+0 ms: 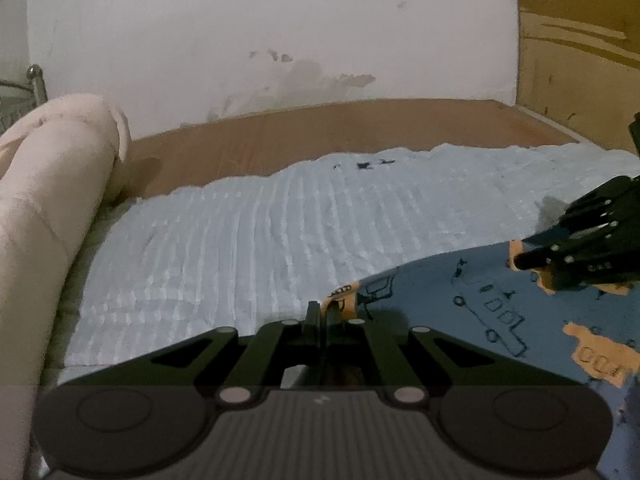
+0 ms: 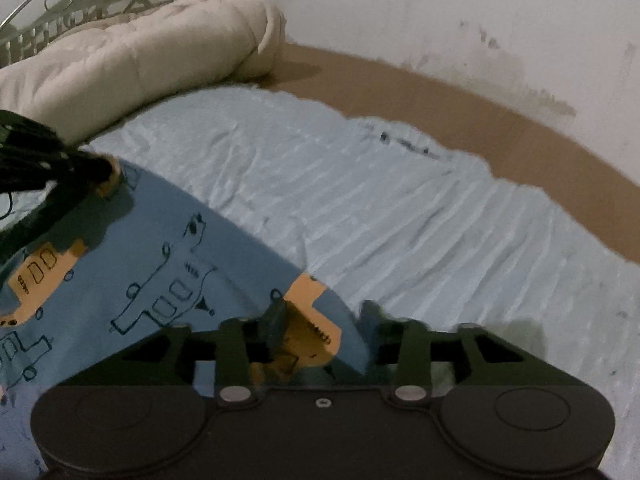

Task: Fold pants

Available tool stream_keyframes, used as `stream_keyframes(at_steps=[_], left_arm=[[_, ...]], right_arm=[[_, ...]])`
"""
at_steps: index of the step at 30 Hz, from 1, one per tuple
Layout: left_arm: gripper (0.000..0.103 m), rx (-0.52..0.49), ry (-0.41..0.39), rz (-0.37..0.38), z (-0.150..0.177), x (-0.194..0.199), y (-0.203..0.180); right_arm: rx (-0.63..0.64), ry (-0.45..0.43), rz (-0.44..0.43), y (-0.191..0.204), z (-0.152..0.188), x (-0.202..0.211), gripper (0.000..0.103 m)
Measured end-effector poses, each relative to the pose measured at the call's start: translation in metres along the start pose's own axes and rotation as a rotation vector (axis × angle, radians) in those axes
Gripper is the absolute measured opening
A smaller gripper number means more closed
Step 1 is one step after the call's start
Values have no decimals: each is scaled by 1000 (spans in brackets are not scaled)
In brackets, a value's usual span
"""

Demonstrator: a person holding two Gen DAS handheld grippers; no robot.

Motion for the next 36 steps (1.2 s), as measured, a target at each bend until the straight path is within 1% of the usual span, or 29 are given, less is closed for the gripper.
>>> stream_keyframes(at_steps=[1,2,3,5,10,13,16,18,21,25,28,32,36], left_arm=[[1,-7,-4,-1,0,6,-1],[1,-12,-9,-5,-1,10,-1],[1,-19,-14,-7,-1,17,-2],[1,-18,-28,-5,-2,30,-3],[1,-11,-77,4,1,75,-9],[0,-30,-121,16,10,110,-19],[0,-42,-173,38,23,142,-29],[0,-82,-210,38,36,162,-39],[0,-142,-236,23,57,183,-54],[0,-185,-270,19,83,206,-73],[0,-212,-279,25,105,218,-83],[0,-258,-258,23,139,218,-94],[0,-246,-242,22,161,212,-98]], right_arm=[[3,-1,2,2,1,1,11],[16,-21,19,5,1,7,6],[30,-44,27,9,0,14,3],[51,-84,48,16,-1,32,2],[106,-189,115,35,0,93,1],[147,-248,165,51,10,136,1],[178,-297,198,73,30,179,1],[192,-314,206,89,48,202,1],[203,-333,220,112,77,232,0],[193,-332,230,138,111,253,0],[225,-331,269,163,140,264,0],[231,-313,294,189,177,270,0],[243,-298,323,207,200,263,0]])
Point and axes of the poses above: each gripper's, at about its wrist camera, not at the fingertips, and x roughly against the way its jaws point, y to its left, z to its underside, the point moved 9 cm from there along -x, roughly the way its jaws point, and after that the axes turned 2 degrees about y, right-handed, at the moved point
